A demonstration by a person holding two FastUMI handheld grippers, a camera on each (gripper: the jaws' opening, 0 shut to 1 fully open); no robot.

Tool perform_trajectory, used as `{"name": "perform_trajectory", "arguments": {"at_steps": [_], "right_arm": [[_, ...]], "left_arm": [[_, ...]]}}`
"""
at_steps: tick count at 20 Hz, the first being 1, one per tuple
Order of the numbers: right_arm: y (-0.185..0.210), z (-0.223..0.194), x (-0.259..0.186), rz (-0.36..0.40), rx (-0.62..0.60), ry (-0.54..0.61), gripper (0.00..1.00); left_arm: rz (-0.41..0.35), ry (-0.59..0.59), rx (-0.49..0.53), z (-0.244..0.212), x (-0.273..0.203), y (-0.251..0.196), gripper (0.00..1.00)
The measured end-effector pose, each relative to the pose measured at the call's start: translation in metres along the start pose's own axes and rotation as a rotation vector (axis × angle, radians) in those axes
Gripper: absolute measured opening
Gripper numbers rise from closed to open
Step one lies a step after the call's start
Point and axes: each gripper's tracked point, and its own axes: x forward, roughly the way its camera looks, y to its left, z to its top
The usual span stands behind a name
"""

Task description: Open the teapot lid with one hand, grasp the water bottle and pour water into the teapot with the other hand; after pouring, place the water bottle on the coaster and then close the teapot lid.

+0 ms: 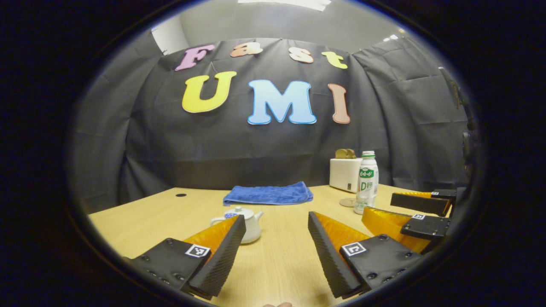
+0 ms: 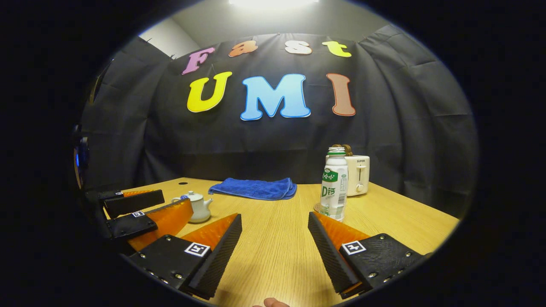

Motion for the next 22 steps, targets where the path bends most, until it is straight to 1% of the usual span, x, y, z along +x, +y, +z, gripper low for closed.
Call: {"name": "perform_trajectory", "arguments": {"at_steps": [3,5,7,10,12,14,17,19,22], "right_arm": [[0.001,0.001,0.002,-0.001,-0.004,0.001,0.96],[0.001,0.000,0.001,0.003,-0.005,0.004,0.96],[0.001,-0.002,0.002,0.011,0.005,0.022,0.97],[0.001,-0.003,0.003,0.016,0.027,0.037,0.97],[0.000,0.000,0.003,0.015,0.030,0.033,0.96],[0.001,0.003,0.003,0.020,0.025,0.030,0.96],[0.001,0.013,0.003,0.021,0.017,0.011,0.96],[-0.001,0.015,0.003,0.020,0.014,0.006,0.96],[-0.006,0.018,0.003,0.014,0.018,0.004,0.96]], "left_arm": [[0.011,0.002,-0.002,-0.002,-0.002,0.005,1.00],[0.004,-0.003,-0.011,0.000,-0.001,0.005,1.00],[0.016,-0.007,0.020,0.006,0.004,0.012,1.00],[0.026,-0.010,0.004,0.011,0.011,0.022,1.00],[0.035,-0.016,0.019,0.013,0.019,0.029,1.00],[0.043,-0.013,0.038,0.018,0.036,0.040,1.00],[0.049,0.022,-0.013,0.014,0.075,0.060,1.00],[0.060,0.082,-0.028,-0.002,0.102,0.072,1.00],[0.074,0.143,-0.018,-0.022,0.125,0.083,0.98]]}}
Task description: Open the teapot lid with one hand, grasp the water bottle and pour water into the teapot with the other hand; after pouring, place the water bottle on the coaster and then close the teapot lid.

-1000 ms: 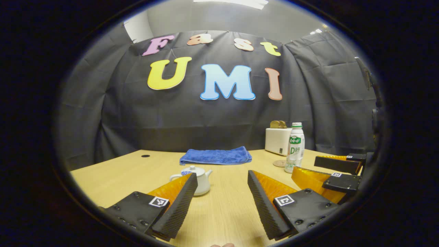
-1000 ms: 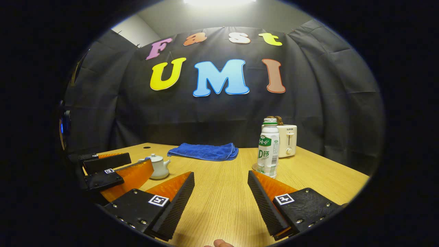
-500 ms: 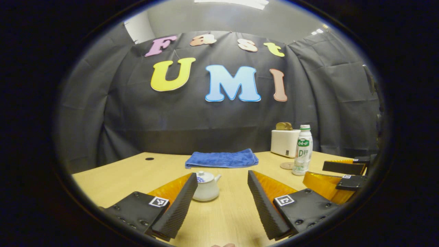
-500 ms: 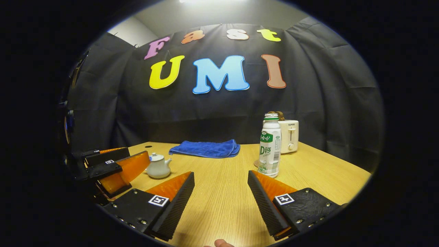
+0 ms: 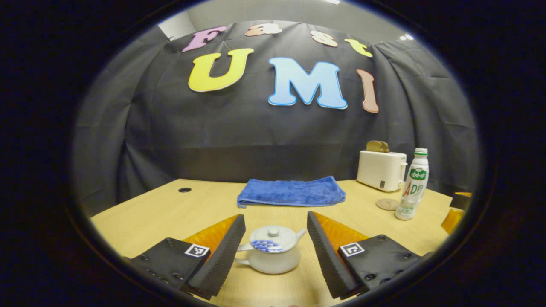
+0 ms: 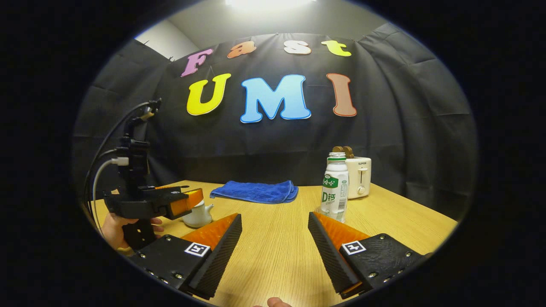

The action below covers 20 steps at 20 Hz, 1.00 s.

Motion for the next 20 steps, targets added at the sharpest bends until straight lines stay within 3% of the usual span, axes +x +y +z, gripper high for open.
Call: {"name": "perform_trajectory", "arguments": {"at_steps": [4,10,12,14,16,18,20], "right_arm": [[-0.006,0.002,0.001,-0.011,0.026,-0.005,0.96],[-0.006,0.002,0.001,-0.009,0.031,0.002,0.96],[-0.006,0.004,0.000,-0.008,0.027,-0.004,0.96],[-0.006,0.004,0.000,-0.007,0.025,-0.003,0.96],[-0.007,0.002,0.001,-0.007,0.023,0.001,0.96],[-0.009,0.003,0.002,-0.009,0.011,0.000,0.96],[-0.010,0.007,0.004,-0.008,-0.006,-0.007,0.96]], "left_arm": [[0.001,-0.015,-0.004,0.005,0.009,0.004,0.94],[0.007,0.026,0.035,-0.002,0.015,0.004,0.63],[0.027,0.024,0.048,-0.007,0.023,0.008,0.44],[0.005,0.019,0.072,-0.001,0.023,0.001,0.41],[0.009,0.021,0.100,0.000,0.020,0.002,0.22],[0.007,-0.001,0.080,0.008,0.023,0.005,0.14],[0.008,-0.021,0.067,0.018,0.018,0.005,0.14]]}}
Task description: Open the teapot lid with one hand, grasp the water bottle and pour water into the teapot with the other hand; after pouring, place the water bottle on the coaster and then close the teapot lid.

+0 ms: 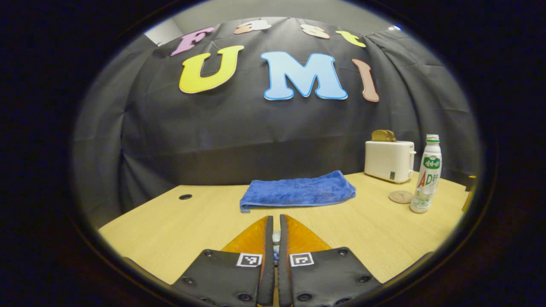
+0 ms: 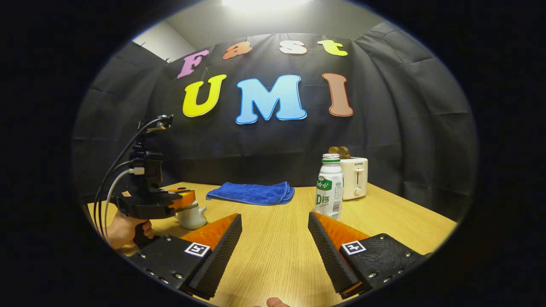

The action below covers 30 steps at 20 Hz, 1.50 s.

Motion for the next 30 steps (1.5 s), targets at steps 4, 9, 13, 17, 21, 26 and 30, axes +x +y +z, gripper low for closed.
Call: {"name": "perform_trajectory", "arguments": {"at_steps": [4,9,13,17,21,26,30], "right_arm": [[-0.019,0.017,0.007,-0.030,-0.025,-0.046,0.96],[-0.070,0.027,0.035,-0.144,-0.055,-0.067,0.96],[-0.100,0.029,0.065,-0.203,-0.094,-0.059,0.96],[-0.117,0.015,0.092,-0.221,-0.122,-0.010,0.96],[-0.125,0.000,0.118,-0.215,-0.102,0.047,0.96],[-0.131,-0.010,0.141,-0.205,-0.108,0.071,0.96],[-0.133,-0.015,0.153,-0.207,-0.120,0.082,0.96]], "left_arm": [[0.002,-0.077,-0.001,0.040,-0.026,0.005,0.14],[-0.033,-0.131,-0.066,0.060,-0.075,0.006,0.14],[-0.057,-0.136,-0.073,0.056,-0.097,0.000,0.14],[-0.076,-0.144,-0.069,0.055,-0.100,-0.005,0.14],[-0.087,-0.150,-0.078,0.055,-0.101,-0.007,0.14],[-0.098,-0.154,-0.103,0.055,-0.108,-0.006,0.14],[-0.106,-0.167,-0.104,0.060,-0.124,-0.006,0.14]]}}
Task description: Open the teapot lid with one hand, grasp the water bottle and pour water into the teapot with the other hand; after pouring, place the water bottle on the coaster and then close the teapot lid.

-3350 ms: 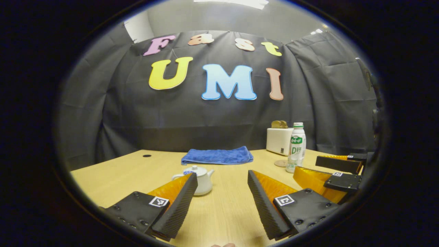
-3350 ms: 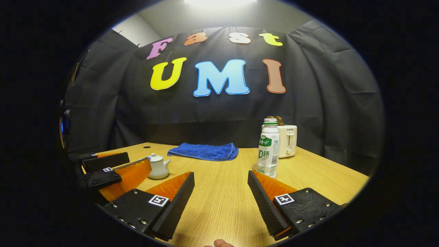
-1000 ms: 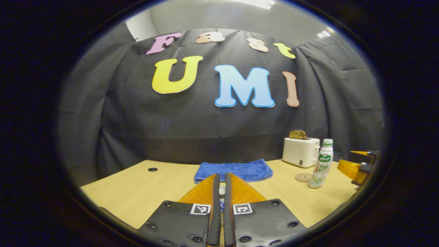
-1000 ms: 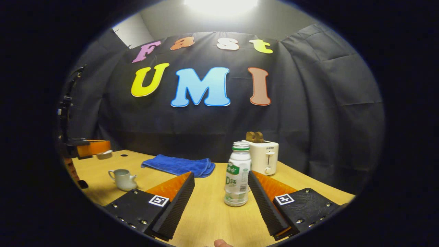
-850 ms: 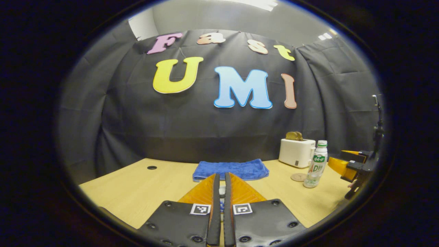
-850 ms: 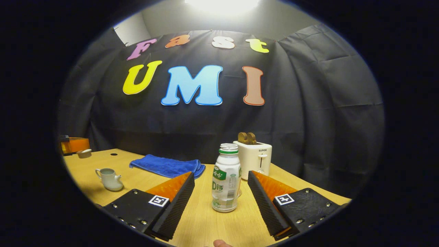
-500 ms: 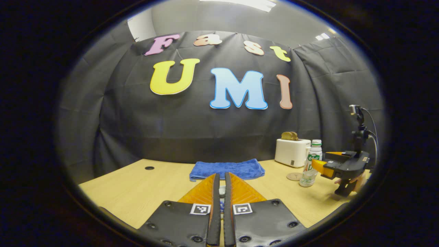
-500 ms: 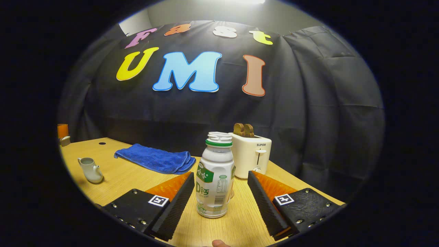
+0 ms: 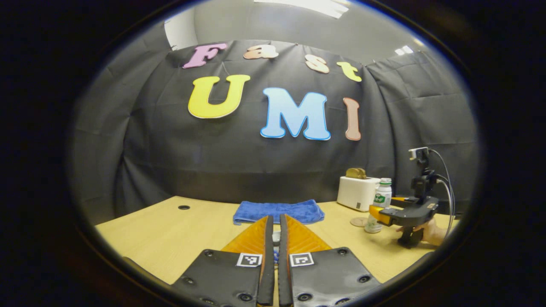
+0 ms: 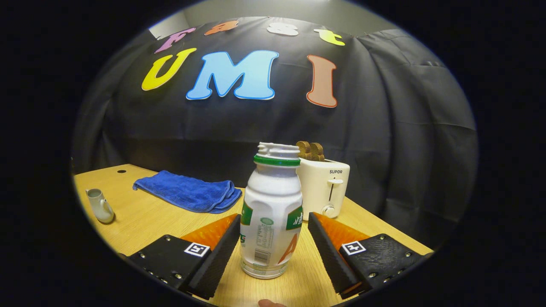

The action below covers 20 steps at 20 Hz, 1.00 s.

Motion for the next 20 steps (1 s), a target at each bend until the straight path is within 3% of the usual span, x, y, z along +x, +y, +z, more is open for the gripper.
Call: {"name": "perform_trajectory", "arguments": {"at_steps": [6,9,11,17,18,20], "right_arm": [[0.002,-0.002,0.005,0.003,0.013,0.001,0.96],[0.004,-0.002,0.005,0.005,0.007,0.006,0.78],[0.004,0.001,0.001,0.002,0.000,0.001,0.73],[0.011,0.025,-0.021,0.017,-0.006,-0.042,0.73],[0.015,0.028,-0.025,0.022,-0.019,-0.047,0.73],[0.023,0.032,-0.033,0.038,-0.042,-0.052,0.73]], "left_arm": [[-0.014,-0.018,0.023,0.003,-0.040,-0.011,0.14],[-0.024,-0.003,0.030,-0.005,-0.050,-0.014,0.14],[-0.029,0.000,0.023,-0.007,-0.057,-0.016,0.14],[-0.059,0.014,0.001,-0.015,-0.073,-0.026,0.14],[-0.060,0.018,0.001,-0.018,-0.077,-0.025,0.10],[-0.057,0.026,0.004,-0.024,-0.085,-0.022,0.14]]}}
